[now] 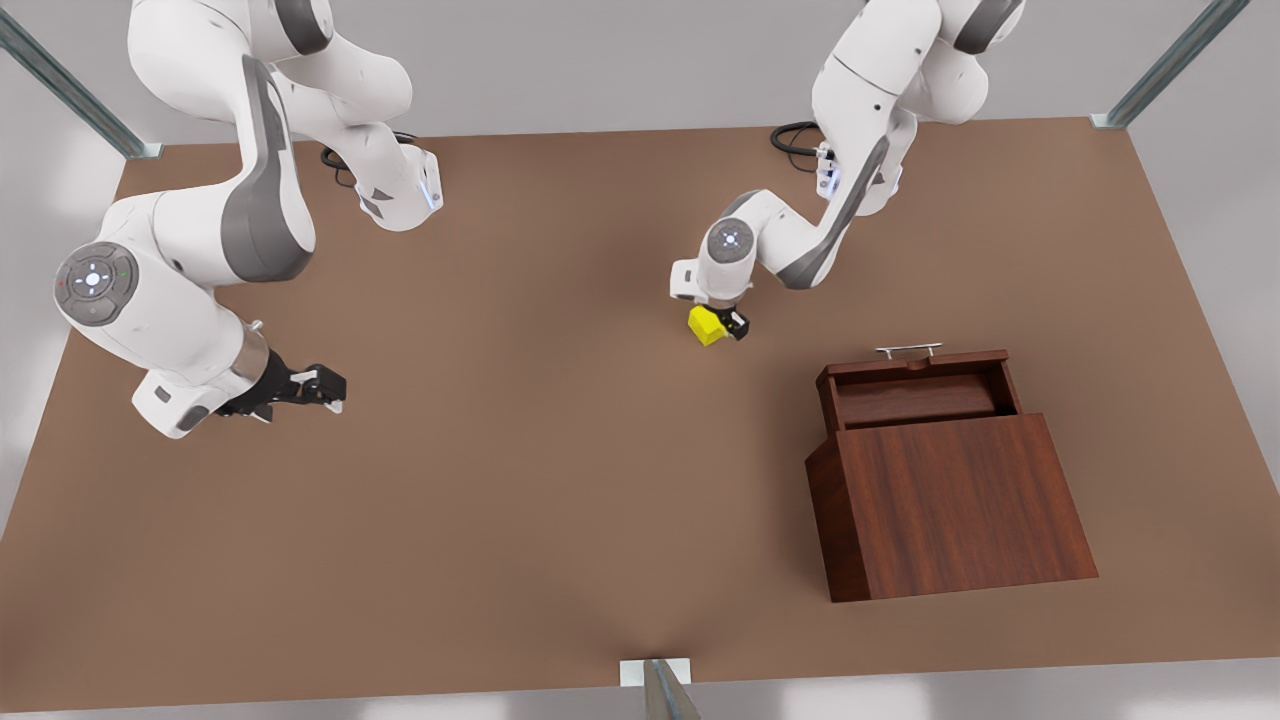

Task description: Open the drawer with left arm, place the square in the middle with right arm, and place the square in the drawer with left arm

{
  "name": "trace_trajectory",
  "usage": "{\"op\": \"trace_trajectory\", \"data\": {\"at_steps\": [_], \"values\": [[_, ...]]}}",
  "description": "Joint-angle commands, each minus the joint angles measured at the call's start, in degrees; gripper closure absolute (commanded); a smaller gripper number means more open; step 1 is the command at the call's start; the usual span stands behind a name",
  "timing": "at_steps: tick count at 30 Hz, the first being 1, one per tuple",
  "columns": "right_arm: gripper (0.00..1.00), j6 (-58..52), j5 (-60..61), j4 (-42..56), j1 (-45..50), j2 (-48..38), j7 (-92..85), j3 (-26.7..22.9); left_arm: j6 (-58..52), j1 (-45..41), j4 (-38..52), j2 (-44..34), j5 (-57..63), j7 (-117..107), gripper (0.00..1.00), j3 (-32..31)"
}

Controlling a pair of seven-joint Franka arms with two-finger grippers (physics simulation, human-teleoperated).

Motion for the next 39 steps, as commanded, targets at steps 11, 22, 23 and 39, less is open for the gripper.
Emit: {"op": "trace_trajectory", "data": {"at_steps": [11, 22, 23, 39], "values": [[0.0, 1.7, 0.0, -0.1, 0.6, -0.4, 0.0, 0.4, 1.6, -1.0, 0.0, 2.9, 0.5, -0.8, 0.0, -0.1], [0.0, 2.8, -0.1, -0.3, 0.4, 0.1, -0.1, 0.5, 2.7, -1.2, 0.4, 5.8, 0.5, -0.8, 0.0, -0.1], [0.0, 2.8, 0.0, -0.3, 0.3, 0.1, -0.1, 0.5, 2.7, -1.3, 0.4, 5.8, 0.5, -0.8, 0.0, 0.0], [0.0, -2.3, -1.6, -3.9, -8.0, -6.2, -0.4, 4.0, 4.8, -1.2, 0.5, 7.5, 0.8, -0.6, 0.34, 0.0]]}}
